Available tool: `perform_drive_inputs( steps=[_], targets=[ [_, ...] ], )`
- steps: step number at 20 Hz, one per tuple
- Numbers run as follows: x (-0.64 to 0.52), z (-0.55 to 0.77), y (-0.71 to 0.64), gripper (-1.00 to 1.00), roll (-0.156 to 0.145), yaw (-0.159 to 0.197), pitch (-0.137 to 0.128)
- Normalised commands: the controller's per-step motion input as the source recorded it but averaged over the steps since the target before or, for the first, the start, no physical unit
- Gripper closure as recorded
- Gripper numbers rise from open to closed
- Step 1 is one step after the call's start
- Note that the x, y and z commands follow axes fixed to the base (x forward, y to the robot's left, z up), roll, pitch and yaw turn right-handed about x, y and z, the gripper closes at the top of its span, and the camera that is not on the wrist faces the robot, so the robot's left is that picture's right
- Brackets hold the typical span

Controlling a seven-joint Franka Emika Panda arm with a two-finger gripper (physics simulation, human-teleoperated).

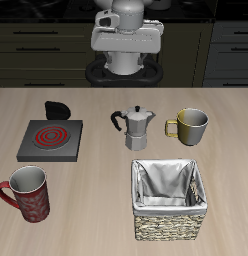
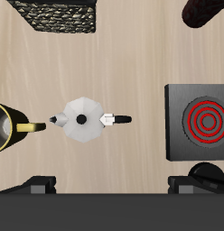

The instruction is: Place the white and yellow mug in the basket

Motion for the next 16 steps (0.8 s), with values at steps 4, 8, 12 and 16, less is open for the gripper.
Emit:
perform_drive_inputs(
  steps=[4,8,12,16],
  targets=[
    [0.05,-0.09,0.29,-1.0,-0.004,0.005,-0.002],
    [-0.03,-0.1,0.48,-1.0,0.037,0.007,0.005],
    [-0.04,-0.05,0.37,-1.0,0.036,-0.009,0.0],
    [-0.04,-0.11,0.49,-1.0,0.017,-0.018,0.012]
  ],
)
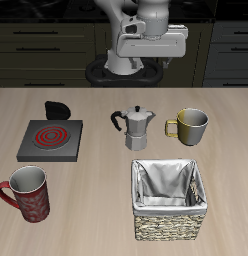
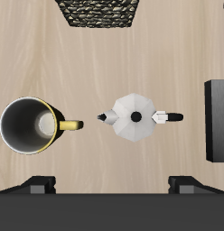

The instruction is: Place the white and yellow mug in the basket

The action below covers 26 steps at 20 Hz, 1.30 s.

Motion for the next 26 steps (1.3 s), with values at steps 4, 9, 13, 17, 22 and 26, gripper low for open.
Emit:
perform_drive_inputs(
  steps=[4,9,13,17,22,26],
  targets=[
    [-0.06,-0.11,0.4,-1.0,0.017,0.022,-0.023],
    [0.01,-0.09,0.31,-1.0,-0.002,0.001,0.001],
    [0.24,-0.18,0.51,-1.0,-0.072,-0.071,0.041],
    [0.07,-0.02,0.23,-1.0,-0.064,-0.029,-0.023],
    [-0.04,-0.11,0.4,-1.0,0.009,-0.02,0.012],
    [-0.07,-0.08,0.14,-1.0,-0.005,-0.006,-0.031]
  ],
)
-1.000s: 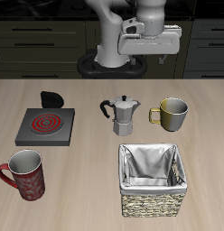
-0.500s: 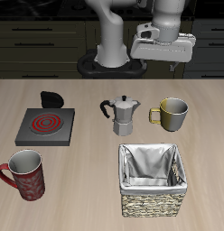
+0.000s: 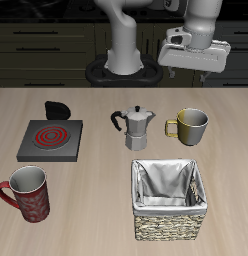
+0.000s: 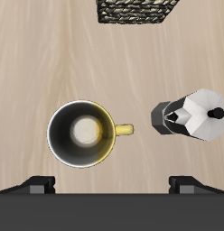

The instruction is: Place the white and yellow mug in the basket

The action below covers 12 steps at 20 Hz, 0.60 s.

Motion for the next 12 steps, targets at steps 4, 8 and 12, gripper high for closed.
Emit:
perform_drive_inputs(
  steps=[4,8,12],
  targets=[
    [-0.05,-0.18,0.11,-1.0,0.026,0.008,0.0],
    [-0.02,-0.11,-0.05,-1.0,0.019,0.028,-0.045],
    [0.04,-0.06,-0.1,-1.0,-0.009,-0.014,-0.003]
  ],
)
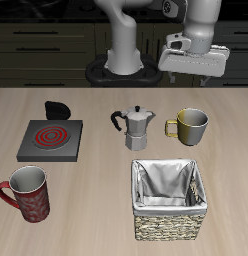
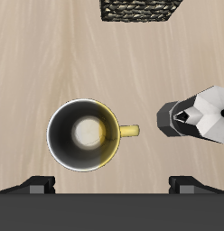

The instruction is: Place the white and yellow mug in the basket

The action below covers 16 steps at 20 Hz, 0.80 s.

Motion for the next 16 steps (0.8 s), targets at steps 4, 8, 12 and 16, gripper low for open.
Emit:
perform_drive_inputs(
  steps=[4,8,12,16],
  targets=[
    [-0.03,-0.14,-0.07,-1.0,-0.022,-0.007,-0.036],
    [-0.09,-0.26,0.11,-1.0,0.029,-0.013,0.0],
    [-0.08,-0.28,0.14,-1.0,0.052,-0.005,0.025],
    [-0.01,-0.08,0.03,-1.0,0.003,-0.014,-0.009]
  ],
)
